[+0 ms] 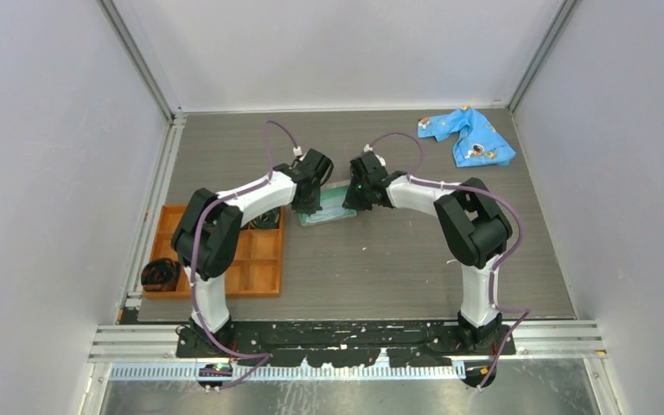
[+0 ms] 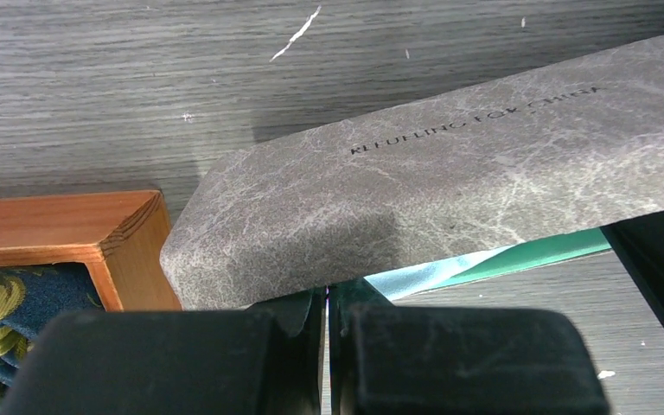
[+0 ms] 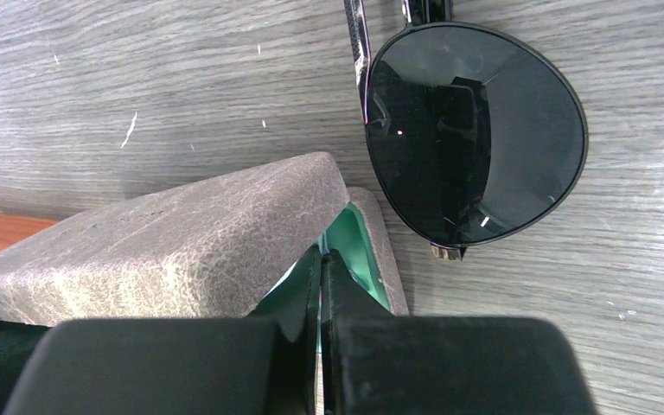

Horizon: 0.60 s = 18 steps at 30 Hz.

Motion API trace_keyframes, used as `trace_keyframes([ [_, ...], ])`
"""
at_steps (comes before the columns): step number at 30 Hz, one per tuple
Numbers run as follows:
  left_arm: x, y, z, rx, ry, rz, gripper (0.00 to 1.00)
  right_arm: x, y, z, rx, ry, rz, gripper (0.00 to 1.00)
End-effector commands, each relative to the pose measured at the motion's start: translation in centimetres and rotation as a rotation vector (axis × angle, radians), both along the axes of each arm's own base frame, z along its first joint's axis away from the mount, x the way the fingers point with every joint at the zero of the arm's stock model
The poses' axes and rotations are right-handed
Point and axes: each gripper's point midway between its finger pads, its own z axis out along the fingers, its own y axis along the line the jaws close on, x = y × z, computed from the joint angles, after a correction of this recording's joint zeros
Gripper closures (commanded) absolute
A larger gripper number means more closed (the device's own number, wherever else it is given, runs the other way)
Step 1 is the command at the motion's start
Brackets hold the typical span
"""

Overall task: Organize the sunglasses
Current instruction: Place the glasses cleaning cloth in the sunglasses case.

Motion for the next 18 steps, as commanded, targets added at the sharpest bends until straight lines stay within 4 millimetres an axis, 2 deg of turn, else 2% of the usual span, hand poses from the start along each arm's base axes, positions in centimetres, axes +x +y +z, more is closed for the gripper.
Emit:
trace_keyframes([
  [1, -0.1, 1.7, -0.3, 0.04, -0.01, 0.048, 1.0, 1.1, -1.0, 0.5, -0.023, -0.052, -0.047, 1.0],
  [2, -0.2, 1.8, -0.4, 0.042, -0.012, 0.048, 0.98, 1.1, -0.9, 0.4, -0.022, -0.052, -0.046, 0.99],
  [6, -0.4, 2.4, -0.7, 0.072, -0.008, 0.061, 0.82, 1.0, -0.7, 0.5, -0.012, -0.053, -0.036, 0.98],
  [8, -0.4, 2.5, -0.7, 0.077, -0.008, 0.068, 0.77, 1.0, -0.7, 0.6, -0.013, -0.056, -0.031, 0.89],
  [11, -0.5, 2.5, -0.3, 0.069, -0.012, 0.07, 0.76, 1.0, -0.7, 0.9, -0.013, -0.064, -0.027, 0.76],
  [14, -0.7, 2.5, 0.3, 0.071, -0.024, 0.069, 0.76, 0.8, -0.7, 1.4, -0.01, -0.074, -0.021, 0.69],
  [18, -1.0, 2.3, 1.9, 0.078, -0.054, 0.06, 0.76, 0.7, -0.7, 2.4, -0.012, -0.094, -0.011, 0.66],
])
